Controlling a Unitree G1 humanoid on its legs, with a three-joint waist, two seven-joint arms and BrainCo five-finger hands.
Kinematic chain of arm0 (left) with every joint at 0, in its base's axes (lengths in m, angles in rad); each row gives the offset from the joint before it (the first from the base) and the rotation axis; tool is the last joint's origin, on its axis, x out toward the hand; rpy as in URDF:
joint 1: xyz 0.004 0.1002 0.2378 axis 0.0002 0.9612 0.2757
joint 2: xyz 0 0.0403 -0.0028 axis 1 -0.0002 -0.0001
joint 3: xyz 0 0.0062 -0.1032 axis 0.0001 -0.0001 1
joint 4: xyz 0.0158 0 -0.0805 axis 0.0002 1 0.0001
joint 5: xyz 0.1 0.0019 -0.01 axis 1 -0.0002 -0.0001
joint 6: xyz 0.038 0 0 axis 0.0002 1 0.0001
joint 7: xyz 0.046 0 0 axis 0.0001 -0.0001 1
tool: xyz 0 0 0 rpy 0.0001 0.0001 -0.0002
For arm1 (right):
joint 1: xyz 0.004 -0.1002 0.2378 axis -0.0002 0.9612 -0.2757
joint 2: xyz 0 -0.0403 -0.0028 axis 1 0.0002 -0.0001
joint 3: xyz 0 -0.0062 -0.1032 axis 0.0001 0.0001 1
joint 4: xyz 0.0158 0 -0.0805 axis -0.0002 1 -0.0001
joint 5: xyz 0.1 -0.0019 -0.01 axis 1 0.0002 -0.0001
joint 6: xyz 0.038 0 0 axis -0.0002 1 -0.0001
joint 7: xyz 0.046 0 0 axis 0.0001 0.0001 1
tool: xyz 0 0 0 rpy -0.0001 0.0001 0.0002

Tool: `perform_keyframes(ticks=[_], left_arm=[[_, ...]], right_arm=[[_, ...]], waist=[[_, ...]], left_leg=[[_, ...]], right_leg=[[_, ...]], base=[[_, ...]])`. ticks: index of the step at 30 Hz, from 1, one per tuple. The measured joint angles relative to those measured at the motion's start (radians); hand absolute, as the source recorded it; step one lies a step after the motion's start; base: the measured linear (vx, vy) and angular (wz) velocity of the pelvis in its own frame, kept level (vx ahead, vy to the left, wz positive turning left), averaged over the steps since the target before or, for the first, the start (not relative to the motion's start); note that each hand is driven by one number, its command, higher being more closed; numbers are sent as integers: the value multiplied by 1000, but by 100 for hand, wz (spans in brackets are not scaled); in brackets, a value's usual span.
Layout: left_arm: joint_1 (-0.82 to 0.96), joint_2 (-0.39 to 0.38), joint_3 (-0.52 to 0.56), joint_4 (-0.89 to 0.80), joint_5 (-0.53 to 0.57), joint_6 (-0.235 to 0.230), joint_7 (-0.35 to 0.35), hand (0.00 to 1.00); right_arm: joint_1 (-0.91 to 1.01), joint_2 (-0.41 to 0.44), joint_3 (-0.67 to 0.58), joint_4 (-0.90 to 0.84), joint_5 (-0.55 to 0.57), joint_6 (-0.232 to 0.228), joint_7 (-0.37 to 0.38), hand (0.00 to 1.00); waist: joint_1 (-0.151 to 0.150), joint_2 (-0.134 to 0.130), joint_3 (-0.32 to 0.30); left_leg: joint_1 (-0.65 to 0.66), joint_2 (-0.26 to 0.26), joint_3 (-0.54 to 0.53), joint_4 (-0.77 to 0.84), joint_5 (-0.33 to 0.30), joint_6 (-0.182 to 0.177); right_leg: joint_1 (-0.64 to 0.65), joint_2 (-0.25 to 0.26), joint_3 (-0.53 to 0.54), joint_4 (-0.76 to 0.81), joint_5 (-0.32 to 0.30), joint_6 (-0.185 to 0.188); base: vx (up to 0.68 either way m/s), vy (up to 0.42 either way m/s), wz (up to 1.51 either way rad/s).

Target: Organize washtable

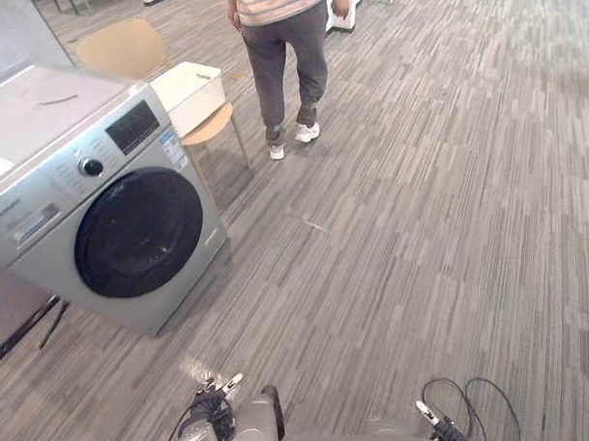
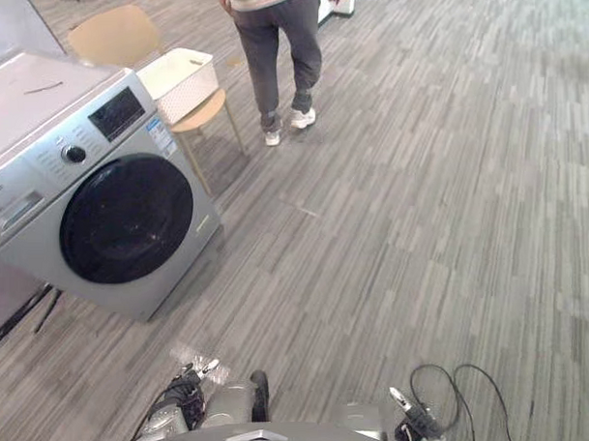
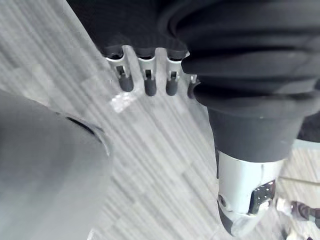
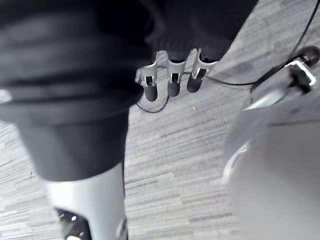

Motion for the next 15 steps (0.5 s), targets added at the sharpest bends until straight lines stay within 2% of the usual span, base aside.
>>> perform_keyframes(ticks=[1,3,4,5,6,7,8,9,10,11,12,13,14,15], left_arm=[[5,4,-27,22,1,15,-1,0],[7,1,-41,31,1,18,-3,0],[5,-1,-58,50,2,20,-7,0],[4,-1,-65,50,3,20,-8,0],[2,-4,-65,54,4,24,-10,0],[-1,-7,-65,65,12,26,-12,0],[-13,-10,-57,87,37,27,-18,0],[-16,-15,-34,94,61,32,-28,0],[-11,-25,-7,91,65,34,-29,0],[3,-36,22,87,71,35,-30,0],[14,-49,95,74,73,35,-31,0],[10,-62,142,63,78,35,-32,0],[13,-70,157,60,79,35,-32,0],[28,-89,187,47,70,34,-32,0]], right_arm=[[11,-1,18,-4,-7,-1,3,0],[8,-2,36,-15,-5,-3,9,0],[18,-6,39,-36,-5,-4,12,0],[26,-6,41,-40,-5,-5,13,0],[31,-9,39,-38,-5,-4,19,0],[36,-10,34,-35,-5,-2,21,0],[49,-5,3,-30,-5,-1,22,0],[73,-1,-40,-17,-7,4,21,0],[88,-1,-69,1,-7,14,20,0],[106,1,-81,1,-10,19,20,0],[113,7,-106,4,-32,30,21,0],[112,15,-157,5,-36,39,26,0],[116,13,-178,4,-36,41,26,0],[126,7,-198,0,-35,41,25,0]], waist=[[-6,23,-16],[-4,43,-9],[-12,59,-10],[-15,64,-11],[-27,69,-9],[-38,76,-5],[-40,78,-3],[-42,78,-3],[-50,83,-5],[-58,90,-8],[-60,87,-14],[-61,105,-12],[-61,125,-11],[-55,164,-7]], left_leg=[[84,17,21,-63,-23,8],[194,31,45,-169,-17,1],[252,48,65,-227,-17,1],[274,55,74,-249,-18,1],[313,63,82,-293,-24,3],[335,71,88,-315,-36,-10],[358,70,109,-334,-53,-20],[392,67,110,-338,-83,-44],[421,73,109,-333,-106,-44],[437,77,108,-324,-113,-38],[406,95,116,-191,-135,-8],[314,152,113,80,-130,-7],[256,192,103,228,-101,-11],[147,279,59,498,24,-9]], right_leg=[[-69,2,15,82,-33,28],[-133,30,-25,63,-145,23],[-178,56,-73,-21,-202,26],[-201,70,-101,-77,-216,27],[-253,91,-154,-214,-219,31],[-279,106,-197,-356,-197,49],[-295,116,-237,-563,-118,52],[-316,117,-242,-680,-38,38],[-322,118,-226,-664,27,18],[-322,124,-215,-629,54,-2],[-334,122,-195,-546,4,-32],[-305,139,-192,-527,-50,-39],[-283,160,-198,-528,-74,-46],[-224,214,-206,-532,-127,-55]], base=[[-139,107,-38],[-208,14,-54],[-324,-60,-46],[-369,-66,-42],[-129,-46,-22],[117,2,-15],[281,14,4],[359,-39,9],[359,-89,17],[551,-139,8],[529,-215,-7],[441,-248,-17],[337,-306,-31],[425,-248,-50]])
